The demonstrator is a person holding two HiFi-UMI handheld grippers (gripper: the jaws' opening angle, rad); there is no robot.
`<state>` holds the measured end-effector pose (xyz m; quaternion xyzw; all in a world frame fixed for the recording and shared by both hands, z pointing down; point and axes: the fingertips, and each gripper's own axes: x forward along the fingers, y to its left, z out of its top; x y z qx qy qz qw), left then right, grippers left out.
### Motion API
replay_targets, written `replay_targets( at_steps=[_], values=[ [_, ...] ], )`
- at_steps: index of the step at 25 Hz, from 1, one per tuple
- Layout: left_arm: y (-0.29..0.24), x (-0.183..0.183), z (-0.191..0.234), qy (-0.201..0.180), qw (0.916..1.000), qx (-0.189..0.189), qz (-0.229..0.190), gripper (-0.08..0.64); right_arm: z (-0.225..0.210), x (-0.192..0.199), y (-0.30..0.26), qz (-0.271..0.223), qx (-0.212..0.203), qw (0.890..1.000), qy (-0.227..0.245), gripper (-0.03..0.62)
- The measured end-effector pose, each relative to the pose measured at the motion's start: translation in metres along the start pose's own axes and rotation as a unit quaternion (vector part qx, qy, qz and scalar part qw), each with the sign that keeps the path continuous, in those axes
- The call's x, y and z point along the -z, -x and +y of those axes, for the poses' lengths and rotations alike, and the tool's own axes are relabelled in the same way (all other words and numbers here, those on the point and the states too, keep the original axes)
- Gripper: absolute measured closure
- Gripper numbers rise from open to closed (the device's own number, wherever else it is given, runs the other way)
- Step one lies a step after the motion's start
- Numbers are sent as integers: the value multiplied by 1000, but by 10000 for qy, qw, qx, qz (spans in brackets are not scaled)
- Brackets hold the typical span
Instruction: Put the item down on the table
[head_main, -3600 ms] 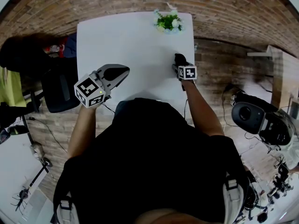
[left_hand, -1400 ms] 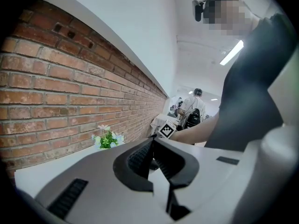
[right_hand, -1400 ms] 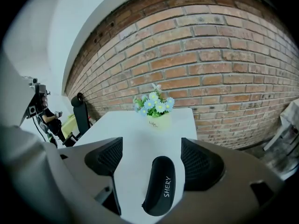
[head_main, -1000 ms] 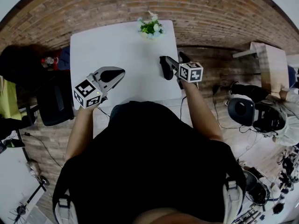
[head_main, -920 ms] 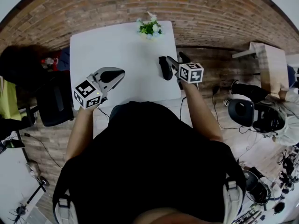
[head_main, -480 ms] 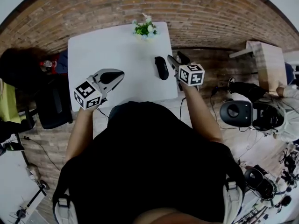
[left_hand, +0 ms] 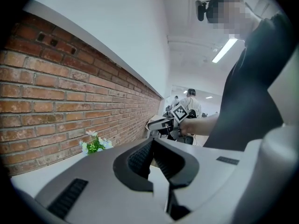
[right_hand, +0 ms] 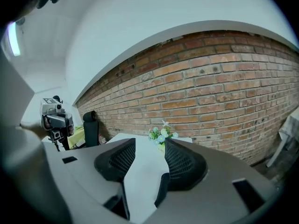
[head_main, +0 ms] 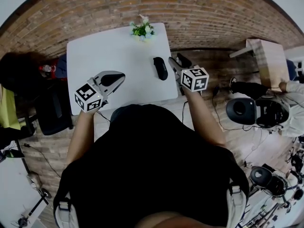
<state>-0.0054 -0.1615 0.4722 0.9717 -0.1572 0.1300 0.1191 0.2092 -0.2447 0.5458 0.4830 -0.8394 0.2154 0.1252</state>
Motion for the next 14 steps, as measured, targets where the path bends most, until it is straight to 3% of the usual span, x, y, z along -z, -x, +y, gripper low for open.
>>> replay_targets(
  at_steps=[14],
  values=[
    [-3, 6, -22, -47, 10000, 85, 24, 548, 22, 2, 39, -165, -77, 9998, 103, 431]
  ],
)
